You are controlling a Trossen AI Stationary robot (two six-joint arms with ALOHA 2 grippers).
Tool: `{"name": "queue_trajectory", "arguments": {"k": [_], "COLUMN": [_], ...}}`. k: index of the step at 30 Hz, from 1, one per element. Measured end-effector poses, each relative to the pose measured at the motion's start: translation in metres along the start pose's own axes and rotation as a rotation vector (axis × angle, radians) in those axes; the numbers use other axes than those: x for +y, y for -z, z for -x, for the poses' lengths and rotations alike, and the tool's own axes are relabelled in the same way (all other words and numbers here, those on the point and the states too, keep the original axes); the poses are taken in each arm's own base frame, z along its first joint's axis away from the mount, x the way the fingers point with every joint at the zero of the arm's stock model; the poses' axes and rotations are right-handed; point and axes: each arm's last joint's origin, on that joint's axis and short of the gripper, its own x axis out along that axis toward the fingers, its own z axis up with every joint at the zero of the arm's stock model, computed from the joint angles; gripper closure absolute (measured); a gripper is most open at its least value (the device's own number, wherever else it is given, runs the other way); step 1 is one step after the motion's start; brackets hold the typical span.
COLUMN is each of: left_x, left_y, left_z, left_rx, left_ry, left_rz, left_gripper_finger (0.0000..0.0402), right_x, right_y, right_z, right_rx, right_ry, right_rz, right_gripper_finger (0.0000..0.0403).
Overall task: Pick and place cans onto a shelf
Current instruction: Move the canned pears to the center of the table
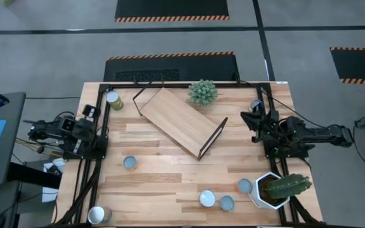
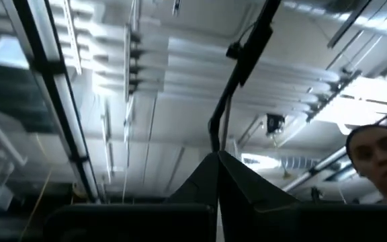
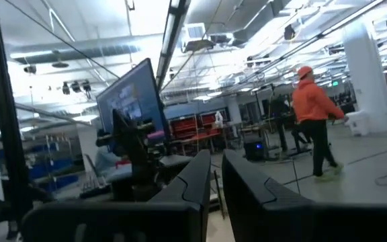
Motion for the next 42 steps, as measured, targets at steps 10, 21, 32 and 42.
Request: {"name": "queue_trajectory", "arguments": {"k": [10,21,32,42], "left_x": [0.002,0.003,0.019,0.017], "left_y": [0.020,0.019,0.033,0.028], "left_z": [0.002,0.001,0.008,0.002], "left_rx": [0.216,0.211,0.342,0.305], "left_ry": [-0.059,-0.089,-0.753,-0.605], "left_rz": [-0.067,-0.046,0.067,0.055], "left_gripper_finger": [0.0400,0.0400,0.0400,0.0400], "right_x": [-0.002,-0.007,-0.009,-0.009], "right_y": [0.015,0.040,0.045,0.046], "right_z": [0.001,0.009,0.011,0.011], "right_rx": [0.157,0.418,0.486,0.490], "right_ry": [0.019,0.051,0.056,0.057], "right_rz": [0.045,0.116,0.133,0.134], "right_gripper_finger": [0.0336,0.0336,0.0336,0.0336]}}
